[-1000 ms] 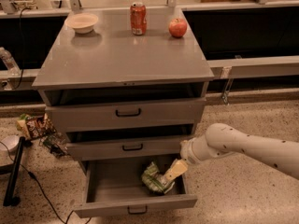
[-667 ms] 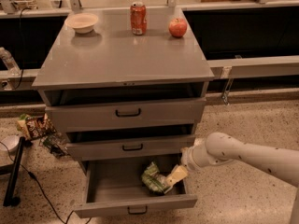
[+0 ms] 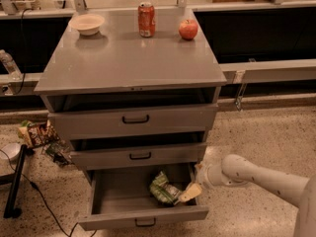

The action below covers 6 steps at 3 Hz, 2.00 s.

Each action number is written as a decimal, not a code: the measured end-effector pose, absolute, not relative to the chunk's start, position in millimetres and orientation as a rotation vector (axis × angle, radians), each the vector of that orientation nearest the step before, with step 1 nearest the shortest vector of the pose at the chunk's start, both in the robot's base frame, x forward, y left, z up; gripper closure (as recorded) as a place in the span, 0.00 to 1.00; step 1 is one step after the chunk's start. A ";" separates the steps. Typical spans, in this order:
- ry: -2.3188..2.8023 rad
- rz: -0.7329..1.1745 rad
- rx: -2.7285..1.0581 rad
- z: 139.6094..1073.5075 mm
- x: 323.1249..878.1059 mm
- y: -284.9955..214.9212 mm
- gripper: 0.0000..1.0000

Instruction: Pick green jalapeno chip bag from bottom drawer and place on counter

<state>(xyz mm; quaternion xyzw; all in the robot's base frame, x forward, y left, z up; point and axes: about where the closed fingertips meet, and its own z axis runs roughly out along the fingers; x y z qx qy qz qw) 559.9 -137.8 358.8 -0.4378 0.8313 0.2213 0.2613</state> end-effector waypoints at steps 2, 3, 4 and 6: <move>2.280 0.606 -1.160 305.0 565.6 -137.7 0.00; 2.281 0.607 -1.158 302.6 566.9 -136.2 0.00; 2.300 0.613 -1.116 265.3 586.4 -114.3 0.00; 2.349 0.605 -1.094 189.1 616.2 -81.4 0.00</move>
Offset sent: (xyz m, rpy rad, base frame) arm 0.0067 -0.0034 -0.0420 -0.0035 0.0116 -0.0180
